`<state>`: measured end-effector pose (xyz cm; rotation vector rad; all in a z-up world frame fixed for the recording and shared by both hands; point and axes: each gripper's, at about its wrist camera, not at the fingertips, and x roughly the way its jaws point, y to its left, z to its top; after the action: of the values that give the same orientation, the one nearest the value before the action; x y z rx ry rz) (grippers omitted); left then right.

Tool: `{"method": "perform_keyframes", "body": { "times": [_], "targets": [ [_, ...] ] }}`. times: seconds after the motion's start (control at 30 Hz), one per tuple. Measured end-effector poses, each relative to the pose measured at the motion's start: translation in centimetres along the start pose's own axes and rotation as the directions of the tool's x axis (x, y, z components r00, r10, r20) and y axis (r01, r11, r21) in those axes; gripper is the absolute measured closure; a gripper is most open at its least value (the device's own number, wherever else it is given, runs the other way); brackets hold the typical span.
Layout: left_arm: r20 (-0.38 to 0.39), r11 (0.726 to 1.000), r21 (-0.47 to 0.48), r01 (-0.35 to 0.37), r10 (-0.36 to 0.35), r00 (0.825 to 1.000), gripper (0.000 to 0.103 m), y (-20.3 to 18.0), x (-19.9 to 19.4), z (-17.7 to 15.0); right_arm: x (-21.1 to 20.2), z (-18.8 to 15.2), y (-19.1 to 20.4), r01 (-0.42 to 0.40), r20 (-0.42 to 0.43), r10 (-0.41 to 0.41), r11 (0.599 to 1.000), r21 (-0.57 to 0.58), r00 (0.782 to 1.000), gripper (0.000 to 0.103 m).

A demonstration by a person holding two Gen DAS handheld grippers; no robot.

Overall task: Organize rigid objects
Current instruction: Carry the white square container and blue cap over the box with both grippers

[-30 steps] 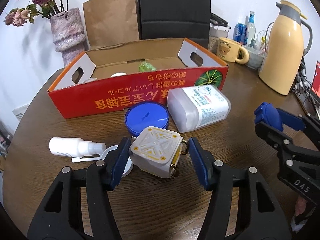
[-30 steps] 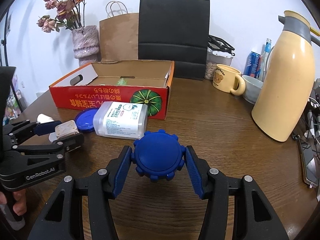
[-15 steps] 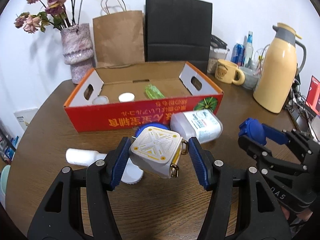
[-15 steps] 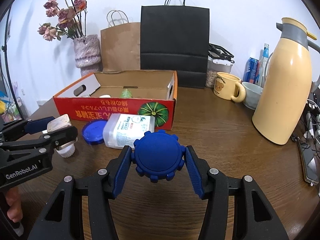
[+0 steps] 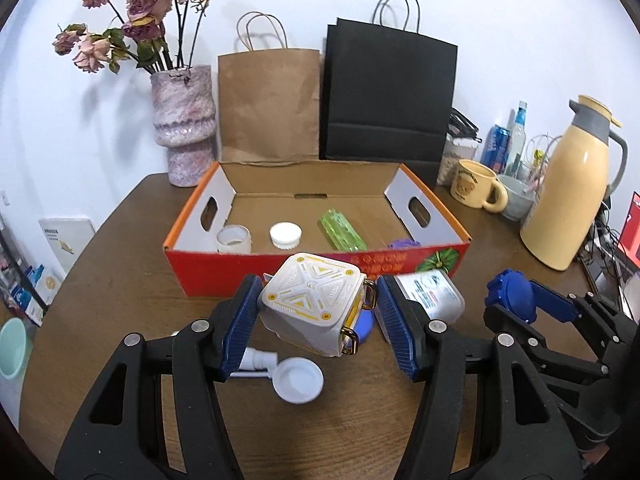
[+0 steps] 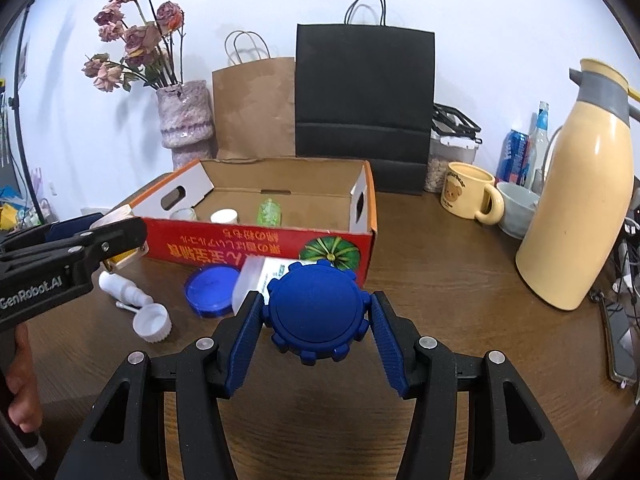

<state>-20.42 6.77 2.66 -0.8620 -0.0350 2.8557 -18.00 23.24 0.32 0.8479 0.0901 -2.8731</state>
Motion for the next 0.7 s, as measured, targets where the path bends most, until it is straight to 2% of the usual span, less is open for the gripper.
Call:
{"method": "perform_keyframes", "body": {
  "times": [0.7],
  "targets": [
    [0.042,0.995,-0.095,-0.039,0.043,0.998,0.047,2.6,2.0,4.3,2.7,5.3,2.1,-0.024,0.066,0.024,1.0,-0.013,0.998,0.044]
  ]
}}
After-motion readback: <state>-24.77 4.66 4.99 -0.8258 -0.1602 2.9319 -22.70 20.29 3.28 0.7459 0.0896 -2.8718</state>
